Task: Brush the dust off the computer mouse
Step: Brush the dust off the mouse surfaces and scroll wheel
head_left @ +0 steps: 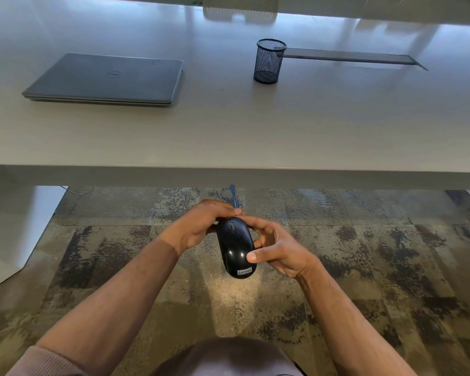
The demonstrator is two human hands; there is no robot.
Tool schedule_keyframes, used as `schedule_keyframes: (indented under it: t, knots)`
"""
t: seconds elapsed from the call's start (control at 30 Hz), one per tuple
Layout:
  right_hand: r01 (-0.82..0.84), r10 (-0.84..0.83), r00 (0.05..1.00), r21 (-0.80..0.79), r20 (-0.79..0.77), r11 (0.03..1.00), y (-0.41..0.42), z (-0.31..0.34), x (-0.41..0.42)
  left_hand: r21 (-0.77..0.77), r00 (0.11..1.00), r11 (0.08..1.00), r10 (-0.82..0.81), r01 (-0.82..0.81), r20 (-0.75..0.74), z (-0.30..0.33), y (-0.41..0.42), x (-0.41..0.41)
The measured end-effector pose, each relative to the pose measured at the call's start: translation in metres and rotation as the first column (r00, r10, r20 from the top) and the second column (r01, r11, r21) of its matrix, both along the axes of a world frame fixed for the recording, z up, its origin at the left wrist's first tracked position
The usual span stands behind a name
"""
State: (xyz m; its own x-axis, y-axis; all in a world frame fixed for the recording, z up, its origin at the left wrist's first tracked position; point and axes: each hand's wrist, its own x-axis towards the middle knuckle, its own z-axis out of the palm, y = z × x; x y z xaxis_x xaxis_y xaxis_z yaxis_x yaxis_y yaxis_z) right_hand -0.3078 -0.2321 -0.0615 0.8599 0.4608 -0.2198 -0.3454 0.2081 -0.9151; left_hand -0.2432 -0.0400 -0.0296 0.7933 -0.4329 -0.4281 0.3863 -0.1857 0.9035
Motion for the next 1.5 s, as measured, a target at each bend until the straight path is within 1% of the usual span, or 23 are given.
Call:
schedule_keyframes:
  t: [0.13, 0.27, 0.37, 0.47, 0.6, 0.77, 0.83, 0.93, 1.0, 1.1, 1.2, 1.27, 1.4, 1.5]
  knots:
    - [0.028, -0.028, 1.0, 0.022, -0.007, 0.999, 0.002, -0.001, 0.0, -0.072, 0.998, 0.996, 0.043, -0.046, -0.048, -0.004, -0.001, -0.003]
    - [0.112, -0.113, 0.994, 0.031, 0.014, 0.993, 0.001, -0.004, 0.0, -0.102, 0.993, 0.991, 0.075, -0.083, -0.088, -0.005, 0.004, -0.013]
    - [0.173, -0.174, 0.985, 0.009, 0.007, 0.985, -0.001, -0.005, 0.0, -0.089, 0.99, 0.993, 0.066, -0.077, -0.125, -0.009, 0.006, -0.03]
    - [0.22, -0.22, 0.976, -0.022, 0.005, 0.975, 0.001, -0.008, 0.0, -0.141, 0.981, 0.985, 0.071, -0.097, -0.179, -0.013, 0.004, -0.045]
    - [0.221, -0.22, 0.975, -0.027, 0.018, 0.975, 0.008, -0.009, 0.001, -0.131, 0.973, 0.975, 0.156, -0.179, -0.167, -0.014, 0.001, -0.049]
    - [0.195, -0.194, 0.981, -0.02, 0.03, 0.981, 0.01, -0.011, 0.002, -0.145, 0.972, 0.97, 0.175, -0.198, -0.157, -0.014, 0.005, -0.048]
    - [0.221, -0.221, 0.975, -0.011, 0.015, 0.975, 0.008, -0.011, 0.001, -0.157, 0.971, 0.966, 0.18, -0.204, -0.155, -0.014, 0.007, -0.047]
    - [0.329, -0.33, 0.944, -0.029, -0.019, 0.944, 0.005, -0.008, 0.0, -0.171, 0.972, 0.963, 0.186, -0.209, -0.143, -0.014, 0.009, -0.045]
    - [0.44, -0.444, 0.896, -0.088, -0.031, 0.894, 0.001, -0.007, 0.0, -0.176, 0.967, 0.958, 0.203, -0.228, -0.152, -0.014, 0.01, -0.044]
    - [0.576, -0.58, 0.814, -0.162, 0.031, 0.801, -0.006, -0.006, 0.001, -0.177, 0.964, 0.955, 0.212, -0.239, -0.159, -0.016, 0.013, -0.042]
    - [0.625, -0.618, 0.778, -0.227, 0.113, 0.747, -0.009, -0.003, 0.0, -0.179, 0.964, 0.954, 0.212, -0.24, -0.161, -0.018, 0.014, -0.042]
    - [0.648, -0.631, 0.761, -0.217, 0.147, 0.73, -0.01, -0.001, 0.0, -0.174, 0.963, 0.955, 0.213, -0.241, -0.164, -0.02, 0.015, -0.041]
    - [0.653, -0.637, 0.757, -0.139, 0.146, 0.744, -0.008, 0.007, 0.0, -0.15, 0.962, 0.958, 0.22, -0.244, -0.162, -0.025, 0.018, -0.039]
    - [0.628, -0.601, 0.774, -0.127, 0.197, 0.768, -0.005, 0.015, -0.002, -0.144, 0.956, 0.952, 0.247, -0.27, -0.159, -0.026, 0.019, -0.037]
